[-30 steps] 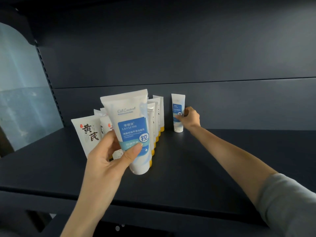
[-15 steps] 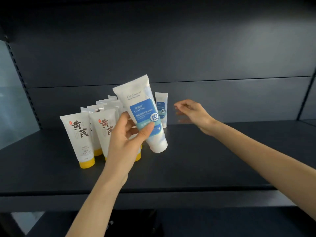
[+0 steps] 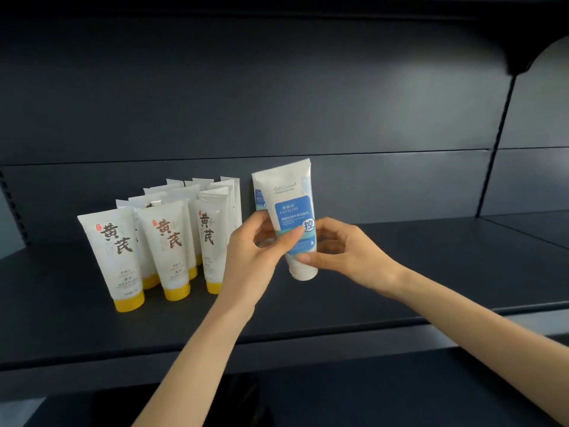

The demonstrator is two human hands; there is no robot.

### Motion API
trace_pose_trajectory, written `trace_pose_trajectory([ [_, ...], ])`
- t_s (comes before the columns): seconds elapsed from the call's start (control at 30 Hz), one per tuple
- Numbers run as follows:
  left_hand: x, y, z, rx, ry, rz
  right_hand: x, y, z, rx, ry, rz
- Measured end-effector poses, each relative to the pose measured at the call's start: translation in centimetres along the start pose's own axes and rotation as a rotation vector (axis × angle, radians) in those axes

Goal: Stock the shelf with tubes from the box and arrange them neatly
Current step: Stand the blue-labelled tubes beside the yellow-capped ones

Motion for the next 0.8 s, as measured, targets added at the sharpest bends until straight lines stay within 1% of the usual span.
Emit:
trace_pose_trajectory([
  [0.17, 0.1, -0.5, 0.5, 0.015, -0.017, -0.088, -0.3, 0.5, -0.6, 0.013, -0.022, 0.025],
  [0.27, -0.3, -1.4, 0.8, 0.077, -0.022, -0.175, -0.8, 0.8, -1.5, 0.04, -0.029, 0.002],
  [0.37, -0.7, -2.7, 1.6, 0.124, 0.011, -0.296, -1.5, 0.8, -3.0, 0.058, -0.019, -0.037],
  [0.43, -0.7, -3.8, 2.5, 0.142, 0.006, -0.416, -2.1, 0.4, -4.3, 0.043, -0.003, -0.052],
  [0.57, -0.3, -6.3, 4.3, 0.211, 0.068, -0.766, -3.5, -0.8, -8.0, -0.015, 0.041, -0.11],
  [0.67, 0.2, -7.5, 5.9, 0.277, 0.033, -1.045, -4.8, -2.0, -11.4, -0.102, 0.072, -0.098],
  [0.8, 0.3, -8.5, 7.2, 0.357, -0.01, -1.245, -7.3, -3.3, -15.6, -0.243, 0.163, -0.008],
])
Point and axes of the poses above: each hand's wrist, its own z-axis away from the middle knuckle, its own y-axis out of the palm, x = y × z, the point moved 1 cm from there along -z, towards the middle knuckle, and after that the axes turned 10 degrees about y, right-handed, at the moved point
